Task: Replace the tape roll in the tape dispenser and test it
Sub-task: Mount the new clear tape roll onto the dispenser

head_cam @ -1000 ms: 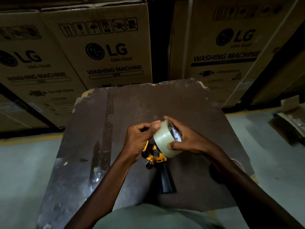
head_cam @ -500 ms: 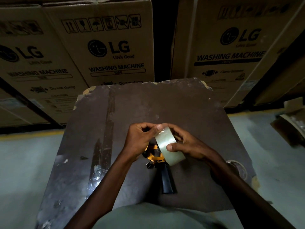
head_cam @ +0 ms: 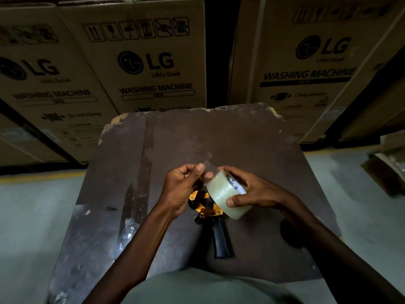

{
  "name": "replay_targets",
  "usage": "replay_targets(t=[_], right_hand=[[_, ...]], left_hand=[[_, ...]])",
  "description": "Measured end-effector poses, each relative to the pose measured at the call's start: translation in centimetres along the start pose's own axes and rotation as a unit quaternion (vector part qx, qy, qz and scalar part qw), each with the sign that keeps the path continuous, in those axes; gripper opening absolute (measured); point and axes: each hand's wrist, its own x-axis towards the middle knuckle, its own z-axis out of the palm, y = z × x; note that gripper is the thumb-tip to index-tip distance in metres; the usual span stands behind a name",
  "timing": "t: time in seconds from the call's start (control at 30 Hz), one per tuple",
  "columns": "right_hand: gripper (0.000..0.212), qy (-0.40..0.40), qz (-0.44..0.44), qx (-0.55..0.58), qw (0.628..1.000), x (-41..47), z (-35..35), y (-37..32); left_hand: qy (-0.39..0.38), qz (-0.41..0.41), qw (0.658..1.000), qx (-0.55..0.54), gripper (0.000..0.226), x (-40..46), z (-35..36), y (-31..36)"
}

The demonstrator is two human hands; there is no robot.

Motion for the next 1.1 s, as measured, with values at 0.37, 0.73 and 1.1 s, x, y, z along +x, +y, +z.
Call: replay_targets(t=[0.37, 0.73, 1.1], right_hand=[[0.113, 0.013, 0.024, -0.176, 0.984, 2.7, -0.6, 0.7], [0.118, 0.035, 0.018, -0.316, 0.948, 5.4, 0.5, 1.7], [0.123, 0.047, 0.037, -0.396, 0.916, 7.7, 1.6, 3.9]], left_hand=[[0.006, -0.001, 0.998, 0.059, 0.014, 1.0, -3.3, -3.5], [0.014, 0.032, 0.985, 0.166, 0.014, 2.4, -5.8, -6.0], [0.056, 0.064, 0.973, 0.214, 0.019, 3.5, -6.1, -7.0]])
